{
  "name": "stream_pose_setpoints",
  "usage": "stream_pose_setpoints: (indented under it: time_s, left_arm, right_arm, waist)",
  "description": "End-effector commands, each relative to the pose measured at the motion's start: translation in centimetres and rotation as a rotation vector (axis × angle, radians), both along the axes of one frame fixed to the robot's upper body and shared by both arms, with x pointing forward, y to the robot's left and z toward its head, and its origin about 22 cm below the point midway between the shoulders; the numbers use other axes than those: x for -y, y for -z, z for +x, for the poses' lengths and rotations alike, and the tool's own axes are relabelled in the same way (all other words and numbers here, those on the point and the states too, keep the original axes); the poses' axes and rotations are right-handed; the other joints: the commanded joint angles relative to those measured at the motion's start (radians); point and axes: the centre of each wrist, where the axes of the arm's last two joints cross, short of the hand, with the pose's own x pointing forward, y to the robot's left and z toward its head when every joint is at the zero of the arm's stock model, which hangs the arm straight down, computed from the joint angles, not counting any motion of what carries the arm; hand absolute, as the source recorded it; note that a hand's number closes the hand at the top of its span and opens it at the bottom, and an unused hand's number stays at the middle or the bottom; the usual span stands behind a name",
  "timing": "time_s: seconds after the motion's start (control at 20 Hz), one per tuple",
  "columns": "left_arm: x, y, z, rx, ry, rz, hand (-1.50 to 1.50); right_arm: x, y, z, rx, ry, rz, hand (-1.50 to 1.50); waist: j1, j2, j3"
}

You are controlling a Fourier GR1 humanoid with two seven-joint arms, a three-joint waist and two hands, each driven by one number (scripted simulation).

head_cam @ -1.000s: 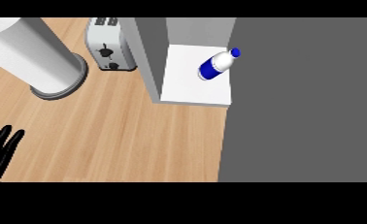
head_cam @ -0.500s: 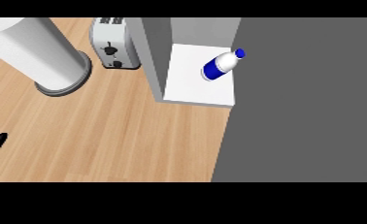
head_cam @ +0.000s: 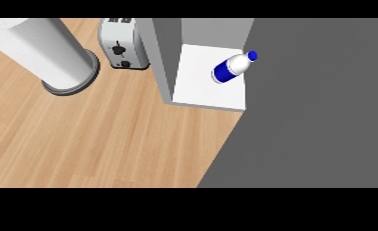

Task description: Pick up the bottled water, place it into the cabinet and close the cabinet

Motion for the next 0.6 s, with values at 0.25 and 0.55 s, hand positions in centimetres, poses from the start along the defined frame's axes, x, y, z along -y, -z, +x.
stream_pose_setpoints:
  time_s: [0.25,0.55]
  left_arm:
    - [-2.5,-1.0,-0.1,0.026,0.024,0.0,-1.5]
    - [-4.3,-1.6,-1.8,0.036,0.024,-0.012,-1.5]
  right_arm:
    - [-10.1,-3.5,1.5,-0.042,-0.199,-0.166,1.5]
    - [-13.6,-7.4,4.5,-0.025,-0.331,-0.156,1.5]
  waist:
    - [0.036,0.025,0.009]
    - [0.016,0.027,0.018]
